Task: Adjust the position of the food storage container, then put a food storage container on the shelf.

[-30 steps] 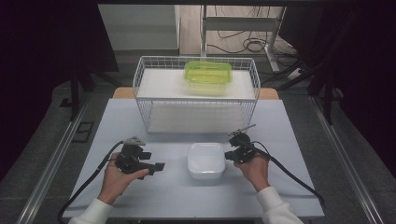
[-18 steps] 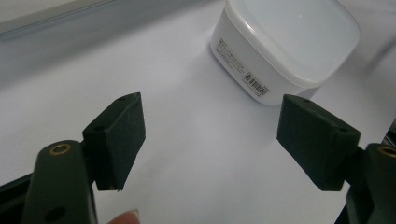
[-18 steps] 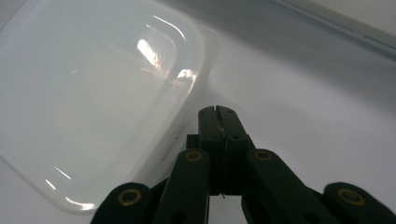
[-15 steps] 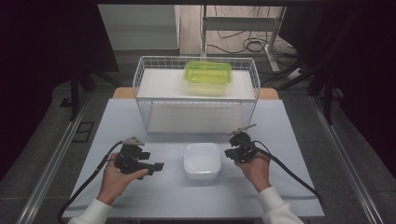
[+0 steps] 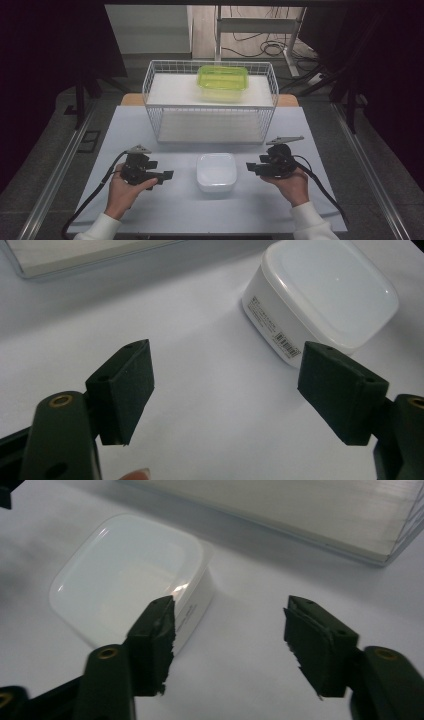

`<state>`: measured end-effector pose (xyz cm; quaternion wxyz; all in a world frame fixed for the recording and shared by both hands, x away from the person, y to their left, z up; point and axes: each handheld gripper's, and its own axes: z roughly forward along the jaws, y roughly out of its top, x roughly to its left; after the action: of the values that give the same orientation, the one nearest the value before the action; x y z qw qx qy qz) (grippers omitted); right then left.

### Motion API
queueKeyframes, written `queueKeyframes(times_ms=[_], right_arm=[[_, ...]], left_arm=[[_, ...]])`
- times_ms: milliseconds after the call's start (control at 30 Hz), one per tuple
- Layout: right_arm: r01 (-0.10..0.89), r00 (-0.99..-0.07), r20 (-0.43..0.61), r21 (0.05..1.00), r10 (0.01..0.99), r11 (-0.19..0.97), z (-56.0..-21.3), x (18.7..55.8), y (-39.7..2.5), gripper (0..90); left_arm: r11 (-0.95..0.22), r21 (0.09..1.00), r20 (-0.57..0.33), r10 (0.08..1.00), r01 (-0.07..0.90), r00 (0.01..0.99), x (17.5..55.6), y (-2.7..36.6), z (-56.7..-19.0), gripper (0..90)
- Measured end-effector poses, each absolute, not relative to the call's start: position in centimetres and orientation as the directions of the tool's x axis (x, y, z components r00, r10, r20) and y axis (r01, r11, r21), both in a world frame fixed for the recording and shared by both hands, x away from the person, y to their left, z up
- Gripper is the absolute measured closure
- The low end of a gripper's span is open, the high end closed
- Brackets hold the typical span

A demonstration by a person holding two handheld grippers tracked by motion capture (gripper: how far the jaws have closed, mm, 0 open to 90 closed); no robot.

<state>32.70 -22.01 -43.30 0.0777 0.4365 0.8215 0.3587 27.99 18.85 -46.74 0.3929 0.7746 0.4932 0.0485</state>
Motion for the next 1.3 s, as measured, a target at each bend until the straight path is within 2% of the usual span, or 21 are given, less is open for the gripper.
queueKeyframes(times_ms=[233,500,800,900,967,1067,1300], right_arm=[[0.68,-0.621,0.249,0.643,0.743,0.353,-43.5,32.6,-22.2,32.3],[0.701,-0.61,0.302,0.637,0.732,0.321,-43.3,32.7,-22.1,35.6],[0.741,-0.595,0.412,0.613,0.69,0.274,-44.2,32.6,-20.2,34.2],[0.749,-0.587,0.416,0.603,0.694,0.272,-44.5,32.7,-19.9,35.7],[0.751,-0.584,0.417,0.603,0.697,0.269,-44.6,32.8,-19.9,36.1],[0.762,-0.573,0.429,0.593,0.698,0.261,-44.9,33.4,-19.7,37.7],[0.778,-0.563,0.441,0.568,0.699,0.268,-46.0,34.2,-19.2,40.4]], left_arm=[[-0.191,0.676,-0.305,0.806,0.711,0.507,27.8,18.7,-46.4,23.1],[-0.175,0.678,-0.327,0.798,0.714,0.506,27.7,18.2,-46.2,23.2],[-0.141,0.659,-0.414,0.752,0.739,0.513,28.8,15.6,-45.9,25.5],[-0.14,0.648,-0.423,0.751,0.748,0.507,29.1,15.1,-46.0,27.6],[-0.135,0.635,-0.433,0.753,0.761,0.495,29.4,14.7,-46.3,29.3],[-0.084,0.592,-0.513,0.728,0.802,0.455,30.5,14.3,-47.0,31.3],[-0.025,0.519,-0.602,0.699,0.854,0.387,32.1,13.4,-48.5,35.4]])
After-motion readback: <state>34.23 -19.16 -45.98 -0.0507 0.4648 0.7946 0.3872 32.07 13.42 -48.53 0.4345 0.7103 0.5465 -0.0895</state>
